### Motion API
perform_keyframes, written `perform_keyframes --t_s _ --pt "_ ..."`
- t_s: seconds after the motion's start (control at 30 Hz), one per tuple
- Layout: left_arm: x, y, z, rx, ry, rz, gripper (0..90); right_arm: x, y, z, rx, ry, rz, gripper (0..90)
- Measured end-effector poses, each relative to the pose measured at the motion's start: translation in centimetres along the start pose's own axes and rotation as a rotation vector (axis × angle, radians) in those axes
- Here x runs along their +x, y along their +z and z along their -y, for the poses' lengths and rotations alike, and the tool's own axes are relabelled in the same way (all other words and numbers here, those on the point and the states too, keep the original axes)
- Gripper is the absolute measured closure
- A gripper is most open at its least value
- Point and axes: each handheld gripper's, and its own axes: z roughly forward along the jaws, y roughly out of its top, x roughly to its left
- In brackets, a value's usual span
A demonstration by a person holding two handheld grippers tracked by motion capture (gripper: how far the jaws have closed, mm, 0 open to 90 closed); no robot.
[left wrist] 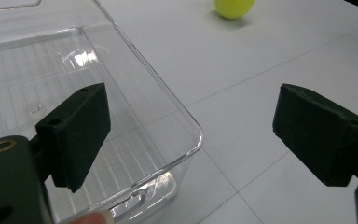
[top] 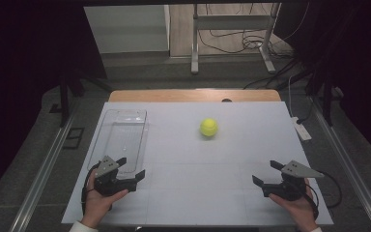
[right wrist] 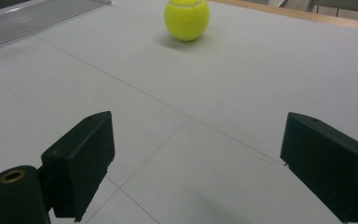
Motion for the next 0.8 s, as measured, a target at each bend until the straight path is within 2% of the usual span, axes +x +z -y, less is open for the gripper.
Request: perform_keyframes --t_s 0.5,0.8 --pt "-0.26 0.16 0.04 0.002 0.019 0.002 12.9 -0.17 0.19 0.28 0.015 0.007 -0.011 11.1" --pt "-0.2 0.09 0.08 -0.002 0.011 0.002 12.9 -0.15 0.18 0.24 0.012 0.012 -0.012 11.2"
